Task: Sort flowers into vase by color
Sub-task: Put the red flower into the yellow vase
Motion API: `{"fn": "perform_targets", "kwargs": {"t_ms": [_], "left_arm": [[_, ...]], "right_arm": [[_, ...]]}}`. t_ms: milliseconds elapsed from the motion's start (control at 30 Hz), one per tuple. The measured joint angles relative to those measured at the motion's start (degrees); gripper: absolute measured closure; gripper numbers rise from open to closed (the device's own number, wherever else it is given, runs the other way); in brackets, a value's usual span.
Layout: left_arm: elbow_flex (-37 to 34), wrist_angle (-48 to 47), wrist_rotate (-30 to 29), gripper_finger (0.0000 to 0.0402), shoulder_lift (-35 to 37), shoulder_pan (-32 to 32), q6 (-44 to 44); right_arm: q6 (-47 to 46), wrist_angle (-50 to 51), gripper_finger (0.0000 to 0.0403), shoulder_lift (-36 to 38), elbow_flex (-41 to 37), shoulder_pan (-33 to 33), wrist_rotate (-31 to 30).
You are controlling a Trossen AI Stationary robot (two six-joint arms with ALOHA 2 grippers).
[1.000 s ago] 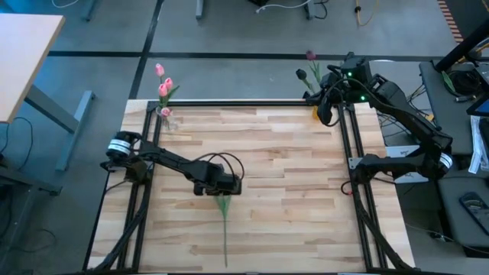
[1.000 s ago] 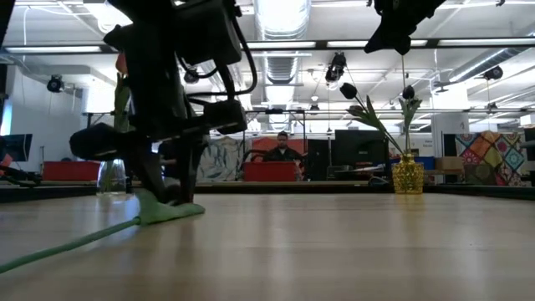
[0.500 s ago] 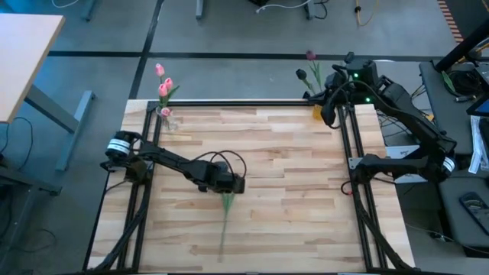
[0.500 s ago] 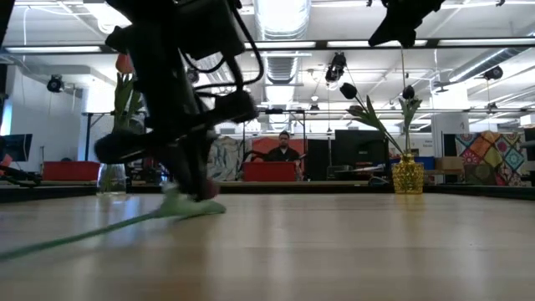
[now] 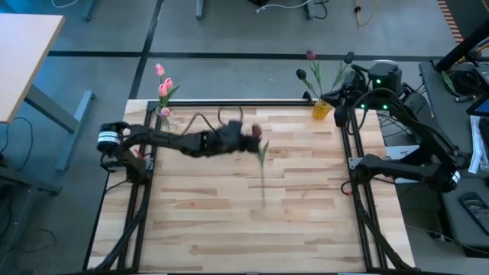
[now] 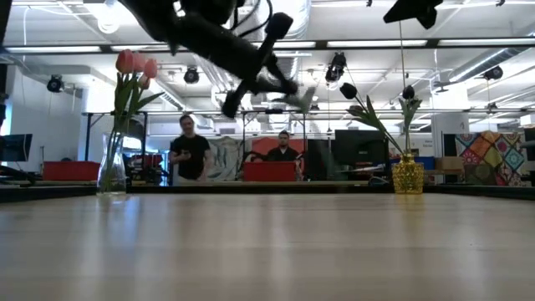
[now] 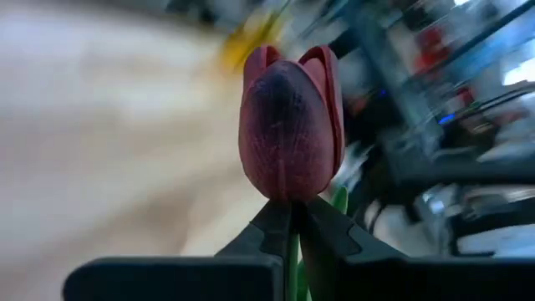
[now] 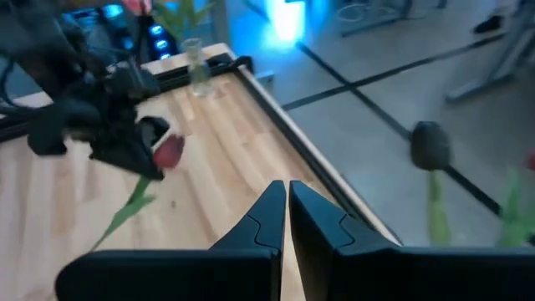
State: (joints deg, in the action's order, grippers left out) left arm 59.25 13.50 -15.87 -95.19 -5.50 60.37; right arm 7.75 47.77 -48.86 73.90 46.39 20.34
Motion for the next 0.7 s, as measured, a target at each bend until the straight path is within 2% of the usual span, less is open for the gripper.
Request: {"fn": "perform_targets", "kwargs": {"t_ms": [100,233,333,500,700], "left_arm": [[3.6,4.9,0.3,0.0401,-0.6,-3.7,-9.1],[13.3,2.1,3.4,0.0401,-3.4,-8.0,-24.3],[22.3,0.3,7.1,0.0401,-7.6,-10.9,-33.1],[36.7,-1.5,14.1,0.0401,-16.5,-15.0,-38.1],[55.5,-7.7,16.0,0.0401,-26.2,-15.9,-46.1]], "right_arm": [[-0.3,0.0,0.039,1.0,0.0,0.0,-3.2],[-1.7,0.2,0.039,1.5,0.2,0.0,-7.2],[-2.2,0.0,0.039,1.6,0.9,0.0,-7.5],[-2.1,0.0,0.039,1.7,2.5,0.0,-11.3],[-1.2,0.0,0.039,1.7,4.5,0.0,-13.8]]}}
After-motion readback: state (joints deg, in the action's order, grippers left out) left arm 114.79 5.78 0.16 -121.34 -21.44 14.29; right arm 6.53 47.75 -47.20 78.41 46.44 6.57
